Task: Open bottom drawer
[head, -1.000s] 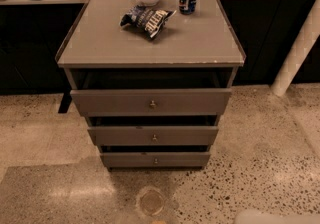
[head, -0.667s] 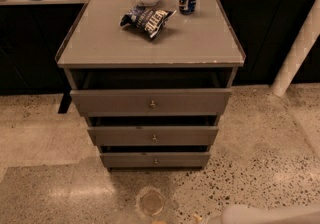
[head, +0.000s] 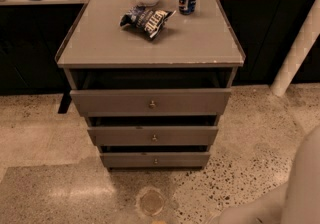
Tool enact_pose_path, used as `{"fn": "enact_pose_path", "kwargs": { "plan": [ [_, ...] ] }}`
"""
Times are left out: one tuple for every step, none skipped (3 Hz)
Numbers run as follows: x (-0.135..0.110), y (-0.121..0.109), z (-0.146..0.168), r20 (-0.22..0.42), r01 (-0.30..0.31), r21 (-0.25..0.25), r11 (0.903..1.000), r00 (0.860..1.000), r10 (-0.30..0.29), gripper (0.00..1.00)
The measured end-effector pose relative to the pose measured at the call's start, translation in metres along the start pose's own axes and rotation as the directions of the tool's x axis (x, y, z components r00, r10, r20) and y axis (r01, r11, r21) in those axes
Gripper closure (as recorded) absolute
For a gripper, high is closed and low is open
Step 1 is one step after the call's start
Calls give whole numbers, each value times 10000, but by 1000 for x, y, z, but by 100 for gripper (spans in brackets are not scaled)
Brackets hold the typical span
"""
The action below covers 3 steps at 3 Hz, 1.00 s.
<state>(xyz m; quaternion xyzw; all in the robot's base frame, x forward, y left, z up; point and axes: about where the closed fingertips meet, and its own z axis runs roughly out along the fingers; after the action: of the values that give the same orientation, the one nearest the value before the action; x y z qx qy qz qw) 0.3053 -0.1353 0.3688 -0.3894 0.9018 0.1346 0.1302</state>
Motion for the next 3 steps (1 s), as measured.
{"fn": "enact_pose_path", "kwargs": {
  "plan": [
    [3,-2,3,-320,-191,403,9990,9993,204,0],
    [2,-6,4,-360,-260,506,9984,9990,278,0],
    [6,-37,-3,-667,-830,1665,9825,9932,952,0]
  ]
}}
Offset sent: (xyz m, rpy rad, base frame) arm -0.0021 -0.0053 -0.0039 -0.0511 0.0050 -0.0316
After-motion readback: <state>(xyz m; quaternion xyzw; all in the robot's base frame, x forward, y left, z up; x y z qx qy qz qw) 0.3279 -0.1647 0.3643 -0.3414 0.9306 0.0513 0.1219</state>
